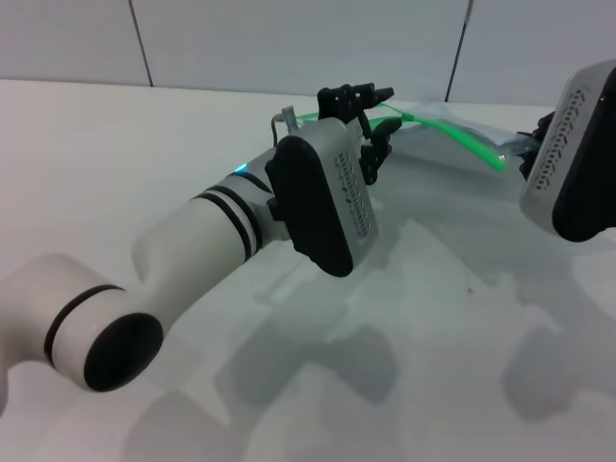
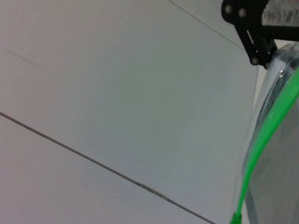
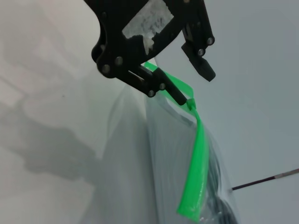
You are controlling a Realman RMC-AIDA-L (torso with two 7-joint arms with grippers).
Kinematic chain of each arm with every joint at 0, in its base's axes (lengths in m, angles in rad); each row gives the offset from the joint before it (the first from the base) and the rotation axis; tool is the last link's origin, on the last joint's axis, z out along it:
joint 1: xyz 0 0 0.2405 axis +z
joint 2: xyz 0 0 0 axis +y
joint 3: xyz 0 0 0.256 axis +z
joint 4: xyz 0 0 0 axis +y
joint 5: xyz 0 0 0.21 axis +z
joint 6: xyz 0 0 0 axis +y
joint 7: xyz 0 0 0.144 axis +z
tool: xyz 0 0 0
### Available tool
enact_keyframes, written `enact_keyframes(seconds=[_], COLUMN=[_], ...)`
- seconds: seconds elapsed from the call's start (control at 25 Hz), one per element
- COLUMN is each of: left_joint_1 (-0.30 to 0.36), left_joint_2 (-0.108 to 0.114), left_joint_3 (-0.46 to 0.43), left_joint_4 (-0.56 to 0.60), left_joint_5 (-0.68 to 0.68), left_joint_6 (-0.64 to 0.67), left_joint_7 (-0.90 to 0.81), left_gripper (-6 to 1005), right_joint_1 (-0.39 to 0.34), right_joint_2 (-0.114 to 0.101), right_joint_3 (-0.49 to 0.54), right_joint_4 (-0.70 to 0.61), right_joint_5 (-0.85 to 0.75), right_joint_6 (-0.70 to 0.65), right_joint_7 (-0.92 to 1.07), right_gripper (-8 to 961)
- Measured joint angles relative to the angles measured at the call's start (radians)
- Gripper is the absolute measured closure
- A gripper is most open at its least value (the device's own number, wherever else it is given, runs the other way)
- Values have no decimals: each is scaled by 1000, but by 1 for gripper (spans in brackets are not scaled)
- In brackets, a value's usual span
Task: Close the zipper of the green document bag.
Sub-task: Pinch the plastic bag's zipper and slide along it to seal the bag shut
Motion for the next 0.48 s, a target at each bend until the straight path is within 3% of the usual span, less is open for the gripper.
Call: enact_keyframes(seconds=[0.08, 0.48], left_joint_1=[3, 10], left_joint_2=[0, -3], left_joint_3=[10, 39], left_joint_4=[-1, -8], left_joint_5=[-2, -7], left_joint_6=[-1, 0], left_joint_7=[5, 34], left_gripper=[674, 674], right_joint_1=[0, 4], right_joint_2=[0, -1], right_joint_3=[1, 2], right_joint_4=[2, 3], right_joint_5=[-1, -2], right_joint_6=[0, 0], right_joint_7=[0, 0], right_gripper=[828, 826])
